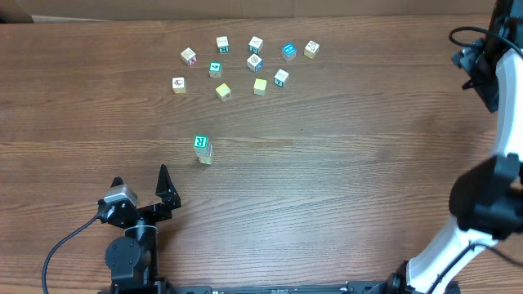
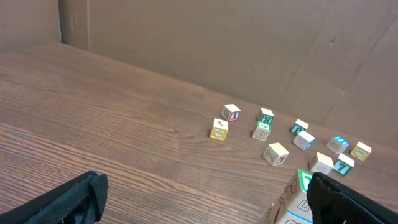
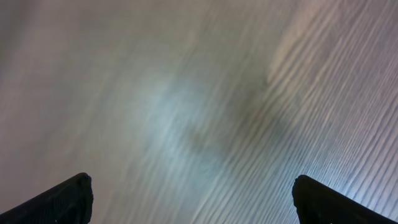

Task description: Form a tower

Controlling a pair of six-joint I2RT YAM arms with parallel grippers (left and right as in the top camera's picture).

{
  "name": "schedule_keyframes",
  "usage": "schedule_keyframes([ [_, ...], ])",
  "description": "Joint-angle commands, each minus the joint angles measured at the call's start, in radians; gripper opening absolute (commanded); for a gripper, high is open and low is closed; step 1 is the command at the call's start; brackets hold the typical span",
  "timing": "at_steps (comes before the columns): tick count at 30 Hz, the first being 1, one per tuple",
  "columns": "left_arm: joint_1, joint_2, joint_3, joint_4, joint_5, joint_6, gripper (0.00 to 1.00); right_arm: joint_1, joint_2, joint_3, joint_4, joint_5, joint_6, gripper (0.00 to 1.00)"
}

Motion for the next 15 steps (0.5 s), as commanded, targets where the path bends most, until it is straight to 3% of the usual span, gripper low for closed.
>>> schedule_keyframes([
  [1, 0.006, -0.011, -0.004, 0.003, 0.002, -0.005, 1.00, 0.047, -0.161, 0.025, 0.001, 0.010, -0.001, 1.00],
  [15, 0.006, -0.011, -0.004, 0.003, 0.002, -0.005, 0.99, 0.254, -0.470, 0.024, 0.000, 0.010, -0.001, 1.00],
])
